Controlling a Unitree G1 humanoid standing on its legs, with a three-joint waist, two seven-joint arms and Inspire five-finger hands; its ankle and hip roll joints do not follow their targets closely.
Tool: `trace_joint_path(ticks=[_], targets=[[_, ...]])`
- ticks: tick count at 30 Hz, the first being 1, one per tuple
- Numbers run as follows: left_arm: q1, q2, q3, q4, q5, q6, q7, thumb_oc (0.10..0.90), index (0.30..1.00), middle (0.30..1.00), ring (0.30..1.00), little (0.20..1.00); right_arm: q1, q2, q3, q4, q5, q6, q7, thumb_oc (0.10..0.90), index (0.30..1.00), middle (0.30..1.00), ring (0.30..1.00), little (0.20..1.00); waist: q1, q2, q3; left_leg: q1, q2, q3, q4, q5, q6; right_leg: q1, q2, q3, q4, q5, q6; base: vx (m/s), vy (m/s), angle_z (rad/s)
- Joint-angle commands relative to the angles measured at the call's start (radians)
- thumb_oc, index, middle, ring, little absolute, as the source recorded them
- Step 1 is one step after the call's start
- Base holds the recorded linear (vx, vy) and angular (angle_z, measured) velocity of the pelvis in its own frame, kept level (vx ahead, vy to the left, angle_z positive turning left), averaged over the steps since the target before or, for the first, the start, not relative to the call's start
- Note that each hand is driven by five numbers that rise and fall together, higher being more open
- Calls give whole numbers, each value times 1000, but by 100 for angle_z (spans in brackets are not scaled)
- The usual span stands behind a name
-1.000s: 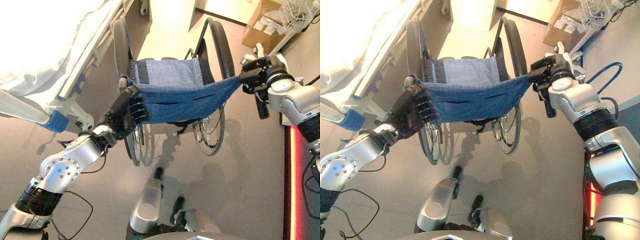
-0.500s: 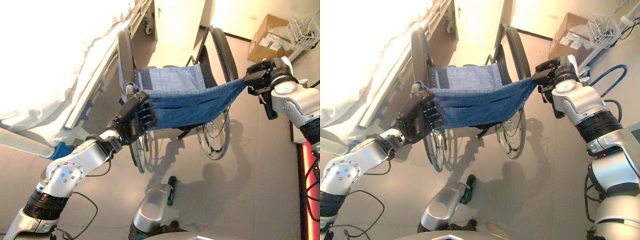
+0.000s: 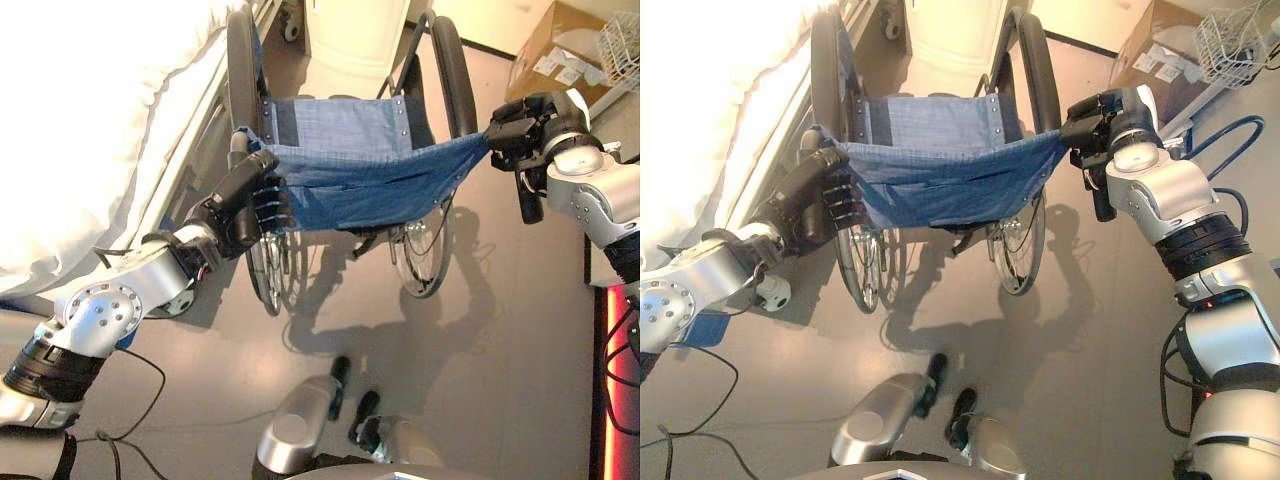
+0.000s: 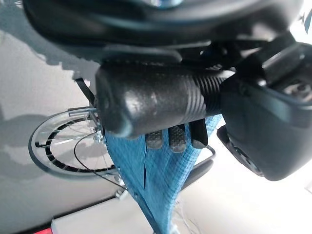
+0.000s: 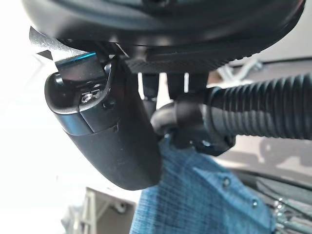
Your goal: Push the wheelchair next to the bed
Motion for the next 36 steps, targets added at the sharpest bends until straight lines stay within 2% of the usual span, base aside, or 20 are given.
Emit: trace_joint_path(ticks=[1,6,16,21,27,31,36], targets=[[-172,-76,54,-47,-47,-165,-5,400,300,300,300,300,-137,99,77,-130,44,-127,122,400,300,300,300,300,17,-5,-172,-3,-57,-29,-22,43,-97,19,1,-13,-211,230,-29,-3,-130,17],[-177,-95,58,-41,-34,-175,-4,400,300,300,300,300,-144,102,71,-147,35,-111,123,400,300,300,300,300,14,-9,-168,-20,-43,-47,-25,55,-110,32,14,-10,-231,228,-41,-4,-85,6],[-160,-139,72,-58,23,-165,39,400,300,300,300,300,-142,148,80,-114,28,-102,93,400,300,300,300,300,20,-8,-166,20,-30,-70,-63,59,-116,31,20,-35,-230,227,-47,50,-20,9],[-171,-147,67,-33,16,-153,67,400,300,300,300,300,-146,163,85,-93,47,-98,71,400,300,300,300,300,18,-12,-155,44,-29,-80,-86,57,-112,23,19,-36,-229,231,-43,4,-2,1],[-183,-141,64,-19,30,-162,52,400,300,300,300,300,-153,161,82,-74,59,-115,55,400,300,300,300,300,11,-12,-136,77,-27,-86,-121,54,-101,2,19,-27,-222,238,-39,-5,-1,0],[-191,-148,54,-22,52,-164,59,400,300,300,300,300,-151,156,79,-67,72,-136,43,400,300,300,300,300,6,-14,-136,98,-26,-85,-140,49,-94,0,21,-26,-216,238,-37,0,0,0],[-195,-150,58,-15,65,-171,76,400,300,300,300,300,-157,147,76,-69,81,-128,38,400,300,300,300,300,-3,-13,-143,115,-23,-65,-131,35,-91,2,18,-32,-203,230,-39,-8,-6,4]])
